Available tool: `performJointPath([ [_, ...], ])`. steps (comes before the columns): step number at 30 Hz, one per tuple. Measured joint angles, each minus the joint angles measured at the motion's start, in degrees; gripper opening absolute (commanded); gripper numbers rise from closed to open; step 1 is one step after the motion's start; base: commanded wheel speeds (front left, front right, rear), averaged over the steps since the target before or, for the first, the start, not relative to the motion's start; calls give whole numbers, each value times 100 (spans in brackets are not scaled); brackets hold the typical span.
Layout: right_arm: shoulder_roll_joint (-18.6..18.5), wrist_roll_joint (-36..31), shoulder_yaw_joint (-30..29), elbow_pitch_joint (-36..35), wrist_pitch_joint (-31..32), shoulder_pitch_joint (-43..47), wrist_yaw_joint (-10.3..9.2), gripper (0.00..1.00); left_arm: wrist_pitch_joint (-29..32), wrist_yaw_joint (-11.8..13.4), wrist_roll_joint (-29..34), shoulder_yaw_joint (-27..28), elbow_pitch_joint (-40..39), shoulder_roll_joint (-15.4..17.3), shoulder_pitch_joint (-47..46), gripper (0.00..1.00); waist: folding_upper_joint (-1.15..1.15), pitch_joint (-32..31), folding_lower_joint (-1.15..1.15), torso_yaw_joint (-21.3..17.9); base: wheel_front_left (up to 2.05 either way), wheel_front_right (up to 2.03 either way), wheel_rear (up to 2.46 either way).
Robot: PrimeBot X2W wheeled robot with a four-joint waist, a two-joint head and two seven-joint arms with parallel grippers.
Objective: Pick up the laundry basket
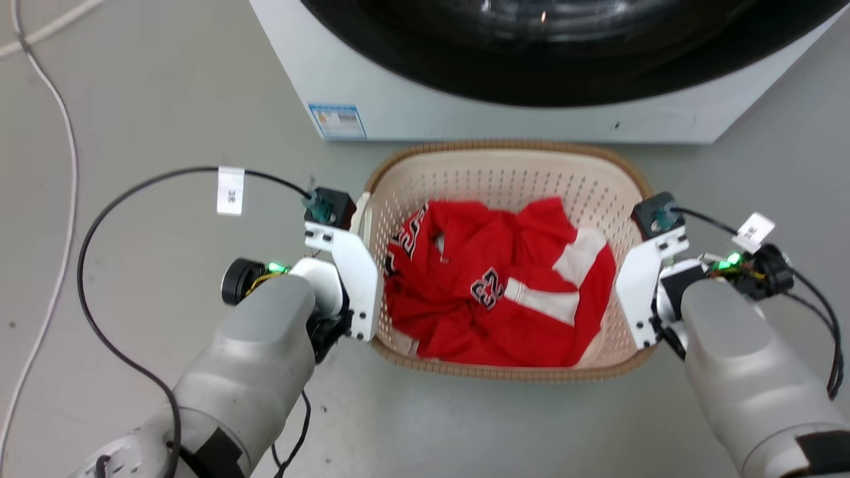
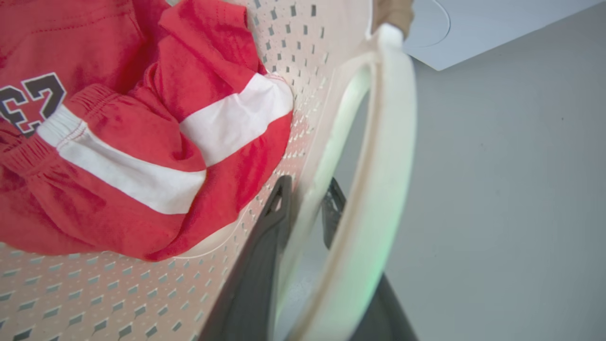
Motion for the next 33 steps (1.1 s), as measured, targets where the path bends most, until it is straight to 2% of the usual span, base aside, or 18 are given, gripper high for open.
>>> performJointPath([
  [12,73,1272,1163,0,504,672,-9,0,602,-15,-367,-274,-164,241,596,0,0,-1132,0,-18,0,0,0],
  [20,81,2158,2030,5,599,999,-10,0,812,-15,-558,-443,-204,327,932,0,0,-1743,0,-23,0,0,0],
  [33,42,3281,3092,-75,667,1262,-36,0,877,-15,-746,-628,-190,408,1186,0,0,-2307,0,-2,0,0,0],
])
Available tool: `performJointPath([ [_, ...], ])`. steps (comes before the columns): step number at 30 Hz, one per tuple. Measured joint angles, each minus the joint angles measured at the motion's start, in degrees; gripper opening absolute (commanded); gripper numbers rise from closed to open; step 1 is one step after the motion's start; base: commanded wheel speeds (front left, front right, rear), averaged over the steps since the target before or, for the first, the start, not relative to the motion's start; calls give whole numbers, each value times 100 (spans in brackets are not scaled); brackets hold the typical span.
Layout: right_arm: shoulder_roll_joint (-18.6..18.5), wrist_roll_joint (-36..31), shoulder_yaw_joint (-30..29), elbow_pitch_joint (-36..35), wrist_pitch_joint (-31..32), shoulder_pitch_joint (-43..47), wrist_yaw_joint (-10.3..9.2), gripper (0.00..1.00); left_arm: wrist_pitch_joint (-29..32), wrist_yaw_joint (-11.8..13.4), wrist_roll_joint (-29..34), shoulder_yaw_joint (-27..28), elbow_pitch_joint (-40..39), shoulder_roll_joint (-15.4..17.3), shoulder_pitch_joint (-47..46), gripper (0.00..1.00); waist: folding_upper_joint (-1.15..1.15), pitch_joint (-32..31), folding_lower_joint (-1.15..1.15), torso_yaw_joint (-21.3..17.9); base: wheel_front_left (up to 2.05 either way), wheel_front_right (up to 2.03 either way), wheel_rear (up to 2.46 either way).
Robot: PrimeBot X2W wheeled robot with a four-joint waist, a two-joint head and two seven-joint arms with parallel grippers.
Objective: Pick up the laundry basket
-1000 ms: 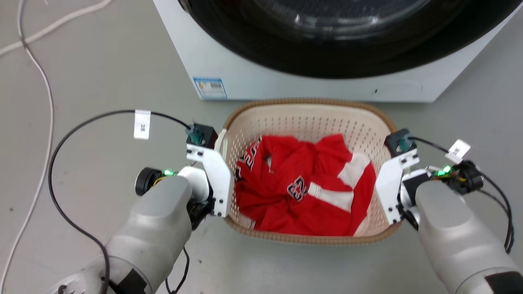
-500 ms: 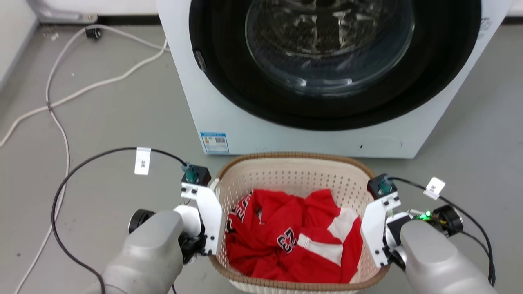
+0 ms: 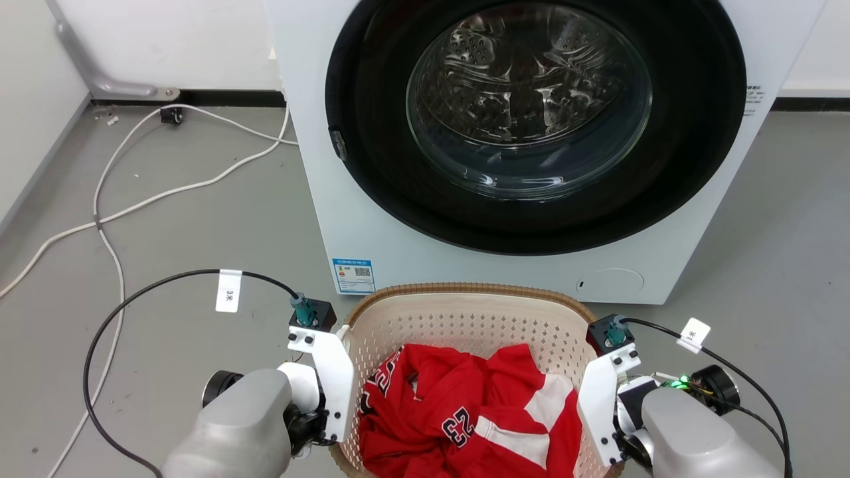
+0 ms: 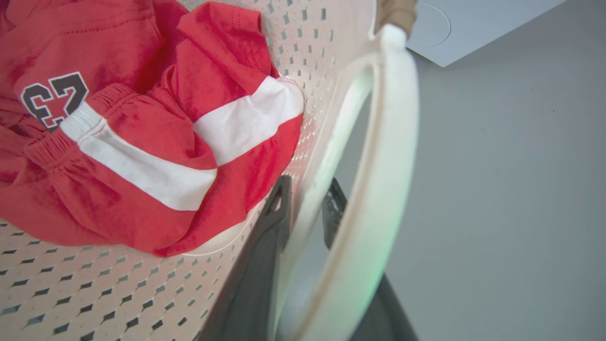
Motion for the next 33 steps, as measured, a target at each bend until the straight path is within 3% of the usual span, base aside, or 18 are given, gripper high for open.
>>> performJointPath([
  [15,-169,933,872,-143,44,59,0,0,14,0,-147,-179,13,18,62,0,0,-116,1,-35,0,0,0],
  [33,-271,1635,1519,-118,-22,53,-1,0,-8,-1,-272,-330,34,4,82,0,0,-139,1,-40,0,0,0],
])
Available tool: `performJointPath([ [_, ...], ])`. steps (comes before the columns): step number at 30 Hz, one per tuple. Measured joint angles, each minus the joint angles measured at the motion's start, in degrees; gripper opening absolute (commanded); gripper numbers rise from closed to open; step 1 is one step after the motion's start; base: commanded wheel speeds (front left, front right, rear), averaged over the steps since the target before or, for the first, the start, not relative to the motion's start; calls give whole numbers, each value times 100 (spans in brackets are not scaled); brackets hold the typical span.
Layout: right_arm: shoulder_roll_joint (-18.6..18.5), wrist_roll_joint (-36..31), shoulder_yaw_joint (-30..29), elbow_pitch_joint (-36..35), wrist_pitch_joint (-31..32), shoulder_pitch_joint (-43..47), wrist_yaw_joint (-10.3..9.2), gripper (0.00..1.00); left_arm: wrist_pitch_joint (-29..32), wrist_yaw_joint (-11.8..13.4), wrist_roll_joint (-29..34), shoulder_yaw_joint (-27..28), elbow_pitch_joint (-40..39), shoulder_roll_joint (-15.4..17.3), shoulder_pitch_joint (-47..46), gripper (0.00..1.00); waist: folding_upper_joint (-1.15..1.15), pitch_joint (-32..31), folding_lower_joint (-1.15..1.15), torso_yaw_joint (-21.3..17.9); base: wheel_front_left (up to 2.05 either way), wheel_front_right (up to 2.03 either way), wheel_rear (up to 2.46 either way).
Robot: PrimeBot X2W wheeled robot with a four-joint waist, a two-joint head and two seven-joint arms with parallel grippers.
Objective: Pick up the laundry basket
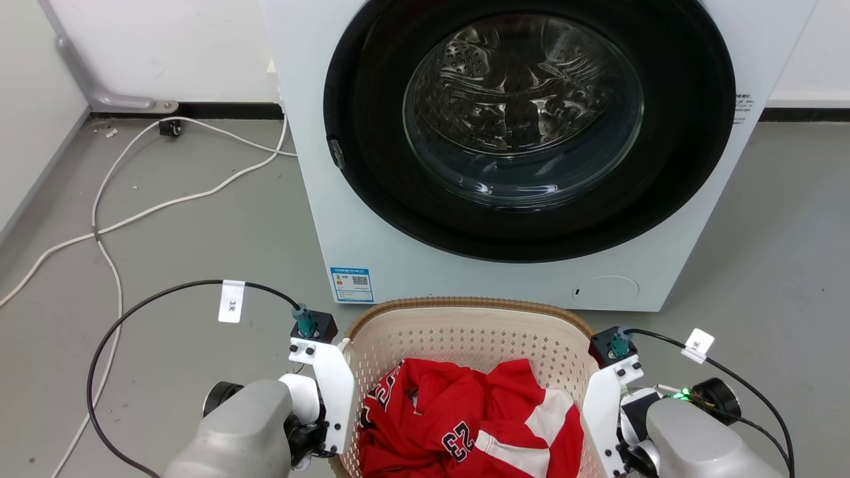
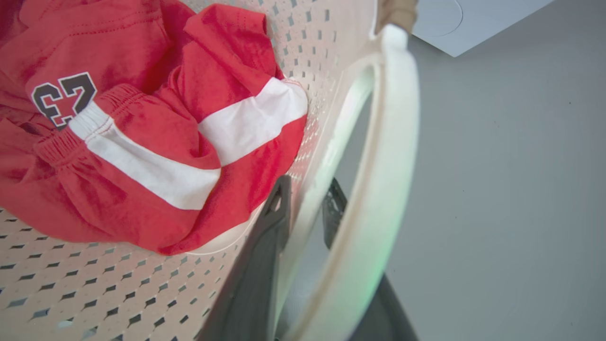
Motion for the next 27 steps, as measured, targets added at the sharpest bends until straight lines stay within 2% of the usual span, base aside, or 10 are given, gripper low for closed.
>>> performJointPath([
  [27,-30,666,638,76,-101,-69,0,0,-27,0,-135,-162,7,20,-10,0,0,28,0,-8,0,0,0],
])
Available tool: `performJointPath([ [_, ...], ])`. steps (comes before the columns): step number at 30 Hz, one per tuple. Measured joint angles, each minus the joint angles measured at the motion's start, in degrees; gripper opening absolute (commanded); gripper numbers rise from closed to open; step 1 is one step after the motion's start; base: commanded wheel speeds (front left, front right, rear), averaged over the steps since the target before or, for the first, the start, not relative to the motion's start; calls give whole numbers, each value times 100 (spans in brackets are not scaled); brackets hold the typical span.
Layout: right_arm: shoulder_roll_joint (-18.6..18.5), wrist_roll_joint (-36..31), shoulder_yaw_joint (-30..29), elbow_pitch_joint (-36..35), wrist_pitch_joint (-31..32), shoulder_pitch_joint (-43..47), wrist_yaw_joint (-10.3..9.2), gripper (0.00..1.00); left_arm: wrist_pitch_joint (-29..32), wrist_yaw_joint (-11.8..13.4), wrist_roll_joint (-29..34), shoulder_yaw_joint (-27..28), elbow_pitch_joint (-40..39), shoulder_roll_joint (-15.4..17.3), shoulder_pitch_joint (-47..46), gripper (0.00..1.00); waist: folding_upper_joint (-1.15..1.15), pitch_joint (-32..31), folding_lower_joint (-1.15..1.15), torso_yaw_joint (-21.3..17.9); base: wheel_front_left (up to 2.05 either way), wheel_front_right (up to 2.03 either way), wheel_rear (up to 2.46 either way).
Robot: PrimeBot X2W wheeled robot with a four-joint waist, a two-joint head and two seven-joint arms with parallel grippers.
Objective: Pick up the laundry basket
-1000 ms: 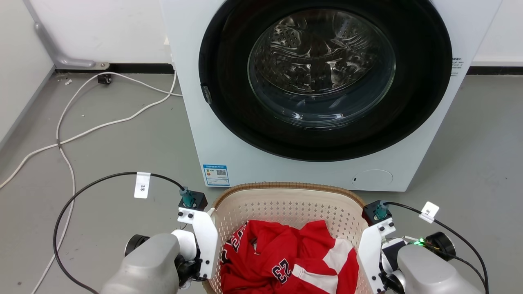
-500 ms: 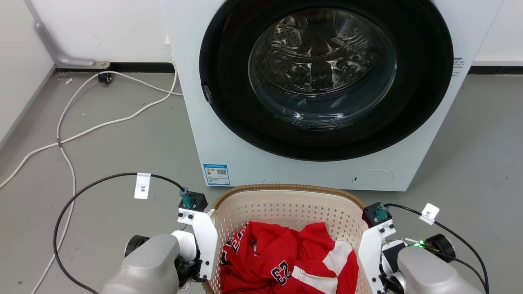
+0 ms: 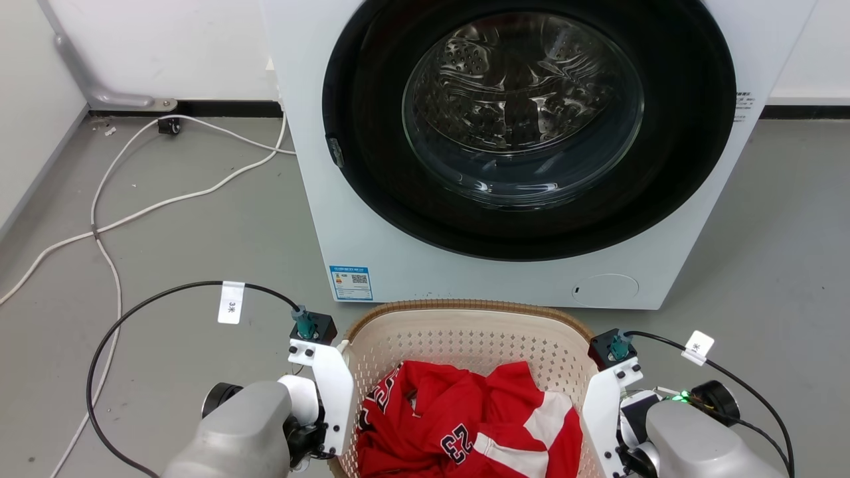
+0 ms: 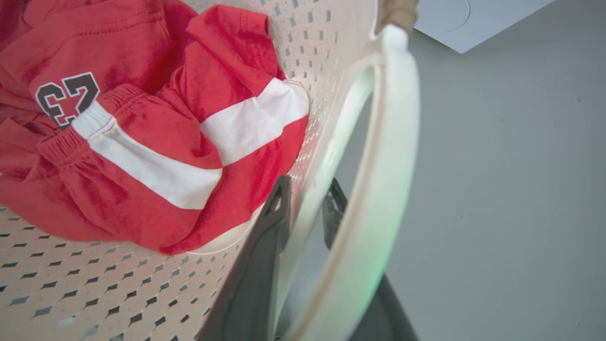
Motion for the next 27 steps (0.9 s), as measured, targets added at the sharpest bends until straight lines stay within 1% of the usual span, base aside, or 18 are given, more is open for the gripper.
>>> performJointPath([
  [27,-25,401,441,73,-80,-59,0,0,-19,0,-91,-102,-7,4,-12,0,0,-35,0,26,0,0,0],
])
